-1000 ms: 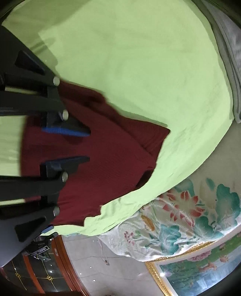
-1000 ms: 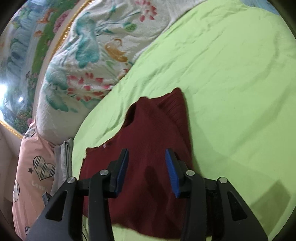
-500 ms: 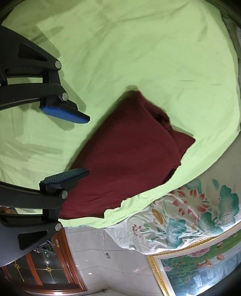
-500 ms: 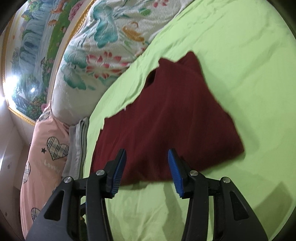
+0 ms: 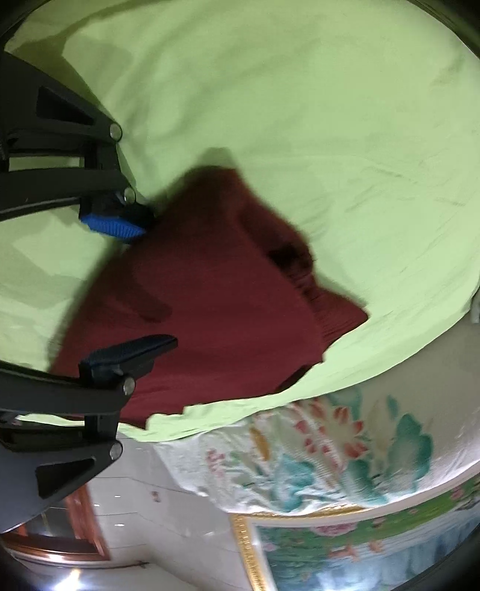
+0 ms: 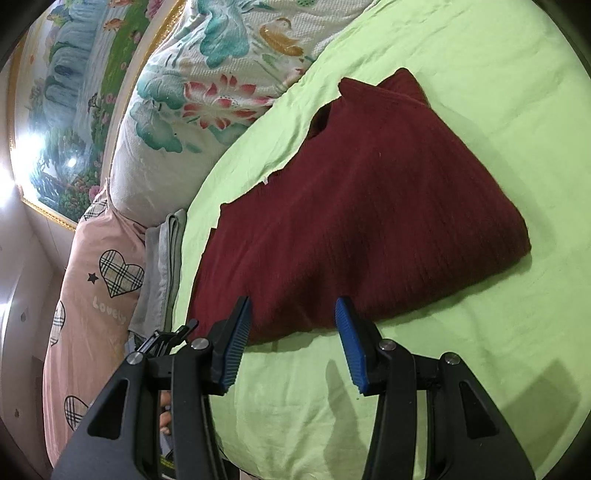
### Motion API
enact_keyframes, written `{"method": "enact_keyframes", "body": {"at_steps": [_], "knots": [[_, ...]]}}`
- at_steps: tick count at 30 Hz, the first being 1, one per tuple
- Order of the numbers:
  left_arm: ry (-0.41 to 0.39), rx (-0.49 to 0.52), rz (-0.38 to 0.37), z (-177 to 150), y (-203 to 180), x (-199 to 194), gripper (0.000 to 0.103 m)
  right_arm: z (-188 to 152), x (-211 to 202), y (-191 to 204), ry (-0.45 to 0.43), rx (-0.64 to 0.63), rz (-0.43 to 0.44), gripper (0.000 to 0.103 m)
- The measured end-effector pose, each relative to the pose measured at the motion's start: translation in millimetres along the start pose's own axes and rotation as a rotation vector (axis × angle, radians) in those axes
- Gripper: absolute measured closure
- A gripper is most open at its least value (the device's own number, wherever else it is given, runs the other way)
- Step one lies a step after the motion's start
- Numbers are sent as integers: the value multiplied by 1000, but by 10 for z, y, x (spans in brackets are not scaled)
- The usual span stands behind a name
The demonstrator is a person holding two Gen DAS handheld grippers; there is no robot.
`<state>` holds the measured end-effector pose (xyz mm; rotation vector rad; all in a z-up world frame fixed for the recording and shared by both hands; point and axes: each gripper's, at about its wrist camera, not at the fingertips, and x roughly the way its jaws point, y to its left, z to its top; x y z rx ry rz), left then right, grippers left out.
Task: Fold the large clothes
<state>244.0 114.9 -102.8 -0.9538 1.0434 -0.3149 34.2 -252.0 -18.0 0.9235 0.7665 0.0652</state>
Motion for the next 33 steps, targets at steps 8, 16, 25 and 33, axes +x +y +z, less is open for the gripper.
{"method": "enact_keyframes", "body": {"at_steps": [8,16,25,33], "knots": [[-16,16,47,216,-71,173,88,144,40,-56,6,-1,-11,55],[-44,152,21,222,-532,53,96,688,116,-104,-21,-36,-67,55],[-10,442,-68,-151,-1510,98,97,787,67,-229,-26,7,-39,54],[131,748,-116,-1034,-2219,628,97,957,-28,-223,-26,46,53,54]]}}
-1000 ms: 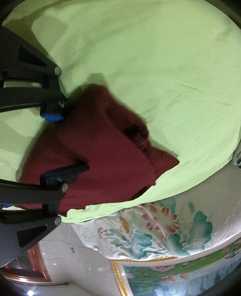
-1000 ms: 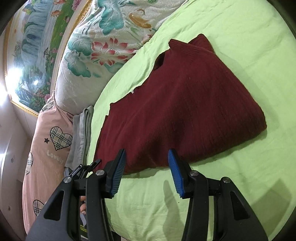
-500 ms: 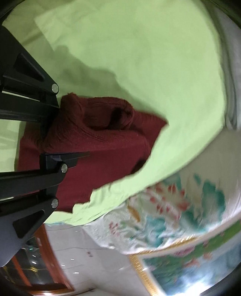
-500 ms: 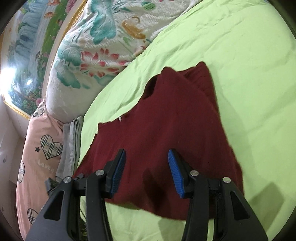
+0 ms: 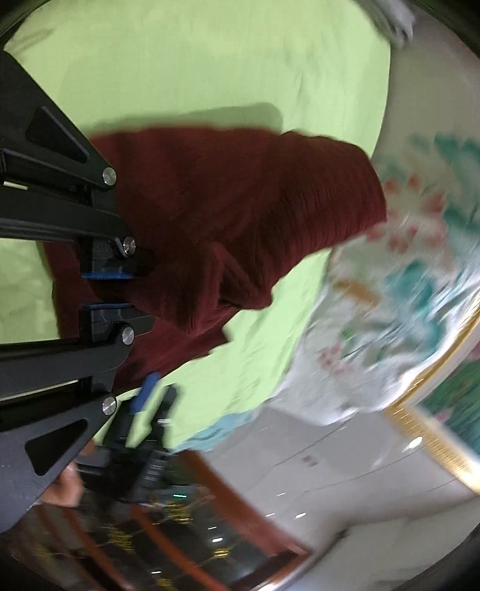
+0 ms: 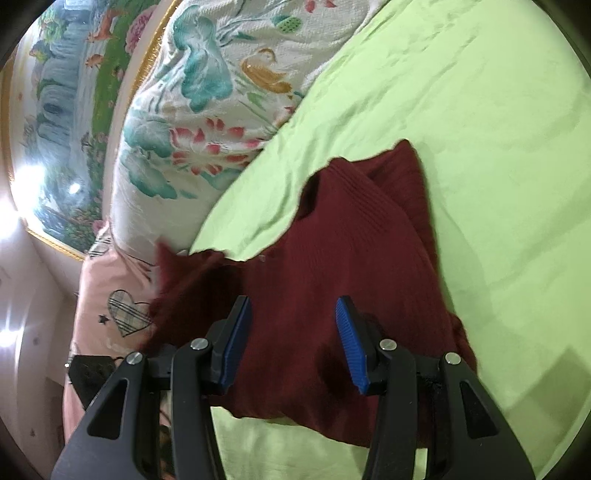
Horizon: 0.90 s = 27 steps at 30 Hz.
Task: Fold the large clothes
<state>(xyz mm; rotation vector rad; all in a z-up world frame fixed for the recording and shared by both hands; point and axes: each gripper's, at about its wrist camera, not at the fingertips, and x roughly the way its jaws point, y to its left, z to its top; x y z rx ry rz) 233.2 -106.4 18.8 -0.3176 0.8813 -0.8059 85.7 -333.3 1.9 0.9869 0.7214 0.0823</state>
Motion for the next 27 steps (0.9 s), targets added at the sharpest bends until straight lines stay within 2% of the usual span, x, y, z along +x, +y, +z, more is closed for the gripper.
{"method": "enact_keyframes", "body": {"at_steps": [1,3,5,10,13,16,17,18,19,20,22,27], "knots": [[23,19,-4,-55,-61,100,97,33,41,30,19,-4,9,52],[80,35,-11,-180,-136,326,97,72,164,104,68,-17,24,42],[105,21,-21,-248,-134,409,97,89,306,189,119,-38,35,40],[91,-18,-53,-265,-36,314,97,142,772,332,255,-77,26,38],[76,-24,-69,-235,24,212,97,230,1182,347,356,-34,63,38],[66,-22,-75,-210,44,160,97,308,1532,340,419,8,62,38],[67,-15,-70,-204,37,167,97,320,1646,359,438,9,66,43],[68,-10,-66,-200,31,171,97,331,1740,386,445,2,63,66],[69,-2,-62,-202,17,171,97,342,1799,399,450,0,58,84],[72,8,-53,-201,-12,173,97,346,1839,409,450,13,69,89],[70,28,-50,-182,-86,146,97,390,1707,498,400,-21,95,89],[54,70,-154,-61,-500,155,97,574,952,771,229,-149,143,90]]}}
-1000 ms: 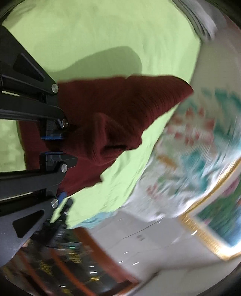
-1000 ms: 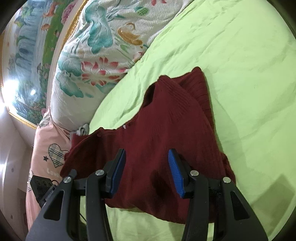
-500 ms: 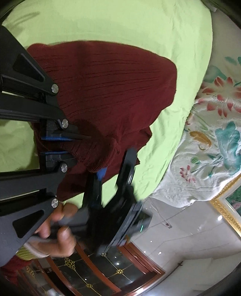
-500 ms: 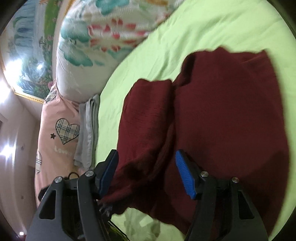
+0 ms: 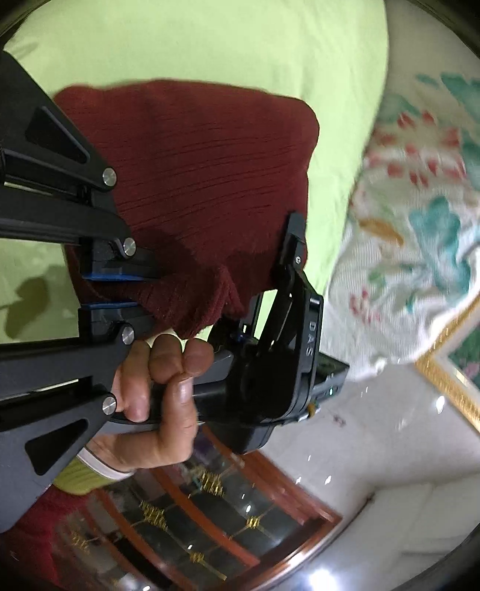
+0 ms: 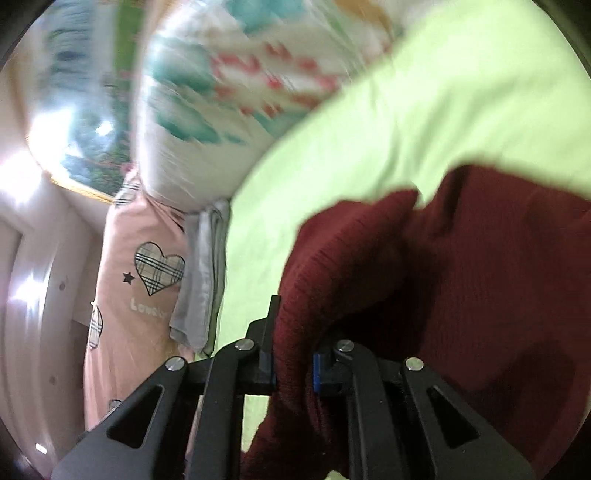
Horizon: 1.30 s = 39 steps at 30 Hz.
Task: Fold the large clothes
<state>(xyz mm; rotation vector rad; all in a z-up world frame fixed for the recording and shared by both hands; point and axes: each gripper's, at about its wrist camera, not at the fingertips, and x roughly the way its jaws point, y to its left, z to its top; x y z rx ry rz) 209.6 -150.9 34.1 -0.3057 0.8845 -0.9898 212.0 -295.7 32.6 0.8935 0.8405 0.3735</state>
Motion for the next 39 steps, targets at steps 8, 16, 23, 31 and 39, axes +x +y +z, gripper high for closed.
{"method": "enact_keyframes", "body": {"at_steps": [8,16,23,31,39], "knots": [[206,9,-20,-329,-150,909,97,-142,-464,-845,-33,76,-211,90],[208,21,-4,-332,-174,973,96,-87,-548,-634,-115,-91,-268,90],[277,121,77,-543,-253,1189,95,-177,-476,-922,-88,-60,-356,91],[284,-16,-13,-490,-130,575,65,-364,-562,-796,-80,-108,-437,76],[144,-72,46,-114,404,-299,24,-592,-793,-615,-103,-145,-517,49]]}}
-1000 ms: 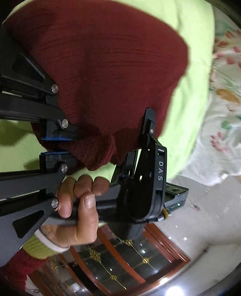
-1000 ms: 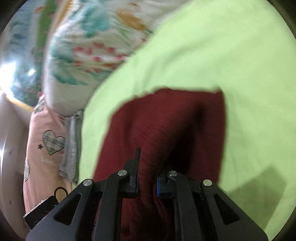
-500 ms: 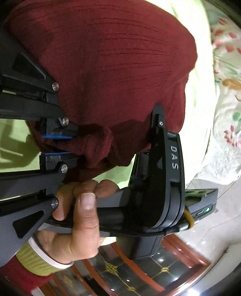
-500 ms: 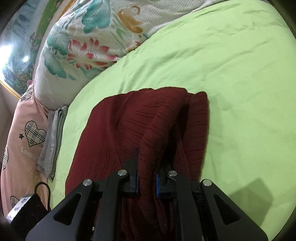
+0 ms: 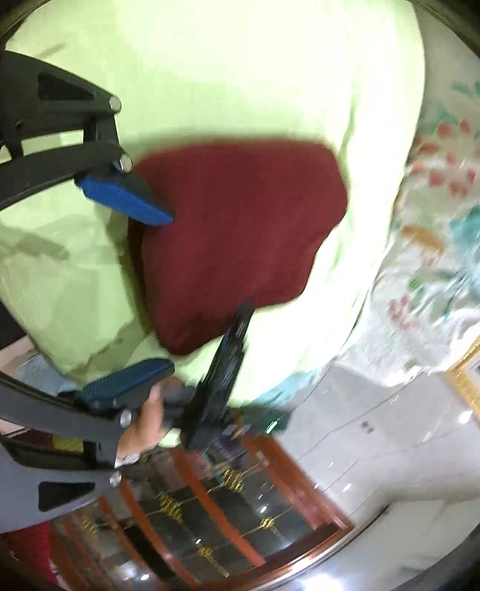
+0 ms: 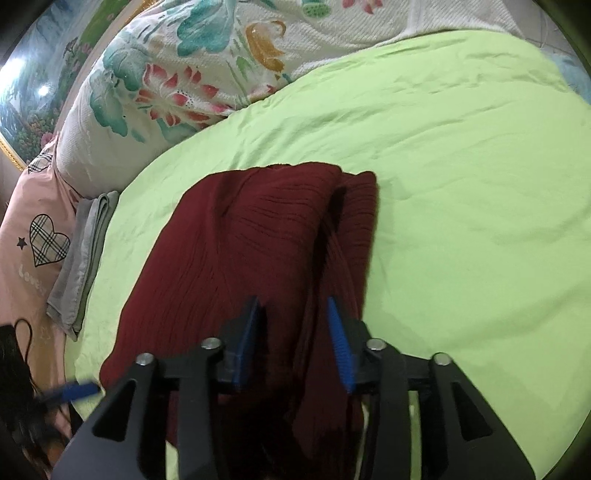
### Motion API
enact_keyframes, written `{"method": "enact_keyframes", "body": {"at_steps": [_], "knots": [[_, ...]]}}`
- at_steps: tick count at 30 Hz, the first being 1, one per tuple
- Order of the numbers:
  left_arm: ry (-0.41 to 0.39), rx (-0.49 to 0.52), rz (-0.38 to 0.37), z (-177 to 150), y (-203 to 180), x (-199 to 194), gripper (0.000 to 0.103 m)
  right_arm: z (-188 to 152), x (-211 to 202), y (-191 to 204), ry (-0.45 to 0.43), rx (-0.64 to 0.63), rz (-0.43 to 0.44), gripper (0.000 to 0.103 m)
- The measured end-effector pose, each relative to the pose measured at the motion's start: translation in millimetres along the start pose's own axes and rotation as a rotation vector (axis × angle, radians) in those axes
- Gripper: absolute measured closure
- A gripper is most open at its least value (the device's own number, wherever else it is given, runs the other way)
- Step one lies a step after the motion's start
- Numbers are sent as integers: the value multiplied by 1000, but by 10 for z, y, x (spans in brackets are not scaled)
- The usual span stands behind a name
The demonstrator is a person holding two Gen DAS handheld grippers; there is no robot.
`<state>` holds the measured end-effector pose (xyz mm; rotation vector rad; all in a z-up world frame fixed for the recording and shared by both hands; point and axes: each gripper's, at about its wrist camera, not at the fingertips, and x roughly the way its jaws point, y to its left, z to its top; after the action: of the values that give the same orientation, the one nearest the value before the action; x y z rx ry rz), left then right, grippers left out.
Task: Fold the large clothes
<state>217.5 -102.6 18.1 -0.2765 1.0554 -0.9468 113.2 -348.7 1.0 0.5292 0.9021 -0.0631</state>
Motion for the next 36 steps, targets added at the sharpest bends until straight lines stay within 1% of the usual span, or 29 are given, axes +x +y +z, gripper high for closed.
{"method": "enact_keyframes", "body": {"at_steps": [1,2,3,5,7,8,9,11,13,15,17,19,21,22,23,24,26,27,29,31,33,36], "knots": [[-4,-7,11,11,105,-71,23,-11,-46,25,-9,-9,-22,40],[0,-24,25,50,222,-101,23,-23,-103,60,-22,-21,-53,28],[14,-45,30,44,353,-156,23,-30,-134,79,-32,-28,-52,25],[36,-71,19,93,508,-95,23,-38,-180,95,-36,-23,-3,25],[44,-88,34,139,582,-5,23,-21,-176,81,-20,1,36,25],[52,-104,36,118,540,131,23,-12,-167,82,-15,9,44,25],[57,-119,28,105,579,188,23,6,-153,68,-10,20,56,25],[73,-166,13,187,629,335,21,35,-113,28,0,49,75,25],[88,-196,-4,223,704,465,21,47,-65,0,13,75,97,25],[121,-230,-15,333,746,708,21,80,38,-30,41,92,109,25],[160,-268,-28,394,877,911,20,106,166,-66,71,102,120,25],[197,-313,-79,436,1020,1129,13,116,258,-118,94,124,142,25],[214,-358,-113,443,1126,1266,15,137,338,-177,101,150,180,25],[212,-362,-123,457,1138,1318,17,144,357,-195,100,162,197,24],[202,-331,-110,484,1089,1354,22,155,395,-208,108,170,226,25],[199,-306,-105,503,1038,1368,25,152,421,-199,114,167,242,36],[172,-257,-88,517,935,1343,36,140,480,-187,136,167,236,60],[156,-247,-82,513,904,1310,39,134,479,-191,136,172,242,66],[116,-228,-72,488,844,1198,47,129,408,-160,118,177,264,74],[84,-225,-76,472,809,1078,51,132,321,-75,94,166,288,77],[62,-221,-75,437,778,915,53,133,244,67,73,144,322,80],[14,-205,-38,374,741,594,53,138,196,395,58,94,378,81]]}}
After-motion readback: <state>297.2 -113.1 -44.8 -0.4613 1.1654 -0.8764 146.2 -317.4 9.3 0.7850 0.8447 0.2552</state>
